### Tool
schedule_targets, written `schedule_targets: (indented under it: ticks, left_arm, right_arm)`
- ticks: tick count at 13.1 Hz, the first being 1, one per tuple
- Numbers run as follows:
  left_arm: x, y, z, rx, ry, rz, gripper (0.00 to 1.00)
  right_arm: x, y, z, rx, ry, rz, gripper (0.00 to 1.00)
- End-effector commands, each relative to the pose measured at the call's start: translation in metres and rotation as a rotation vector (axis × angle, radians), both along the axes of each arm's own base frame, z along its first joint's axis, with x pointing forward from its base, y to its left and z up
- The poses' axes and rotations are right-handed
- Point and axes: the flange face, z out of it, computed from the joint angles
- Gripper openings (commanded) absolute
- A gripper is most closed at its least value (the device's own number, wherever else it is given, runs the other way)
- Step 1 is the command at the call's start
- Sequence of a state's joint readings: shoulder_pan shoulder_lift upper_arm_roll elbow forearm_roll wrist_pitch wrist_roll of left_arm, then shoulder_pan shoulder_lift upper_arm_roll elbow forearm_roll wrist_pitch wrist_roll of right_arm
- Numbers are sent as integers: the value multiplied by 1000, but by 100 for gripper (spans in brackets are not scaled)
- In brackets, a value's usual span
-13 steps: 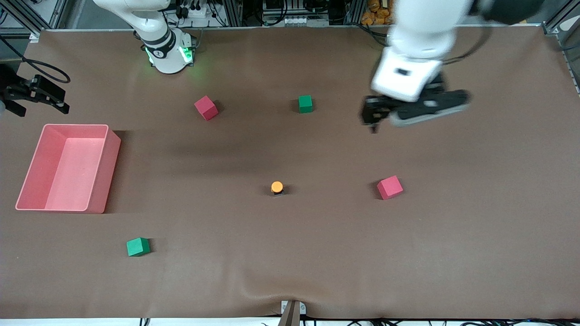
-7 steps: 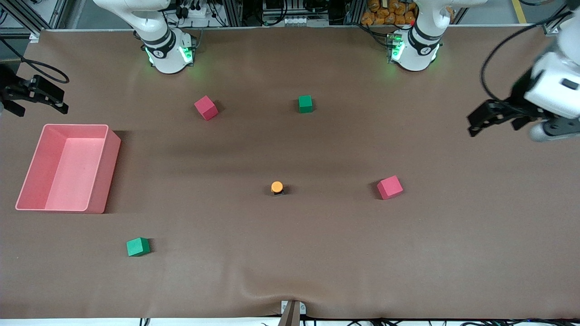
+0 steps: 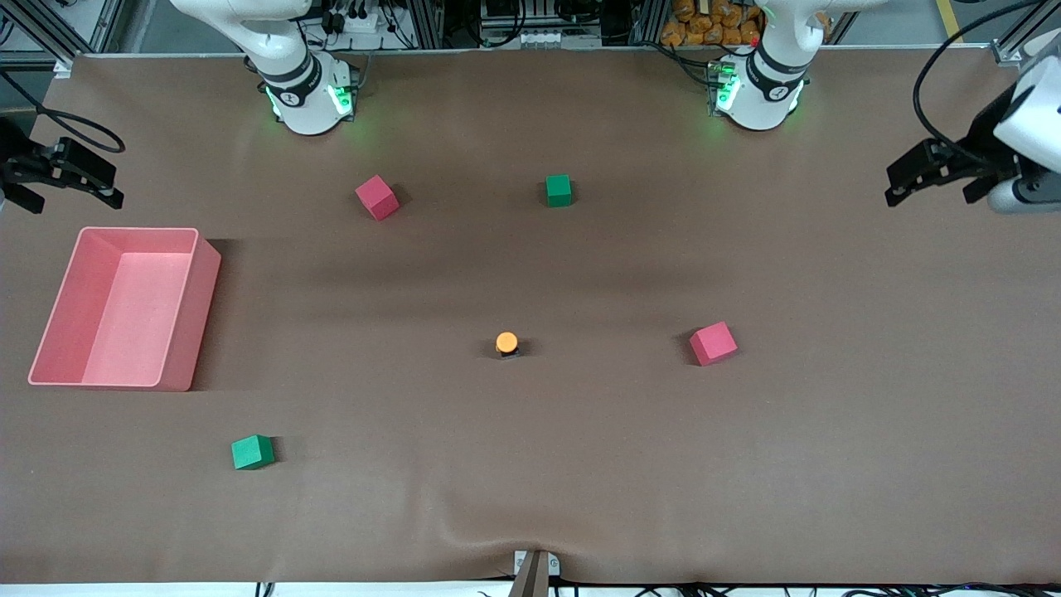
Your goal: Place and upright button with both arms
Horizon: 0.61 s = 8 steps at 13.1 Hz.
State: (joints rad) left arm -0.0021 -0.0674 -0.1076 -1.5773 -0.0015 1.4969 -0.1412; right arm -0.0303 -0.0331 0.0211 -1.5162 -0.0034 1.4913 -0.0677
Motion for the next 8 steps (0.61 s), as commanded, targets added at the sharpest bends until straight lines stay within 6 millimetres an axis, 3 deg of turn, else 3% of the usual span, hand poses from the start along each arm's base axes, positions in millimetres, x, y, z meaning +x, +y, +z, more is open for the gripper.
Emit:
schedule_targets:
  ticks: [1, 8]
  left_arm:
    - [-13, 0, 0, 11, -5, -18, 100]
    - [-13, 2, 9, 25, -23, -30, 100]
  right_arm:
    - [-7, -6, 3, 2, -1, -3, 100]
    - [-7, -3, 3, 2, -2, 2, 100]
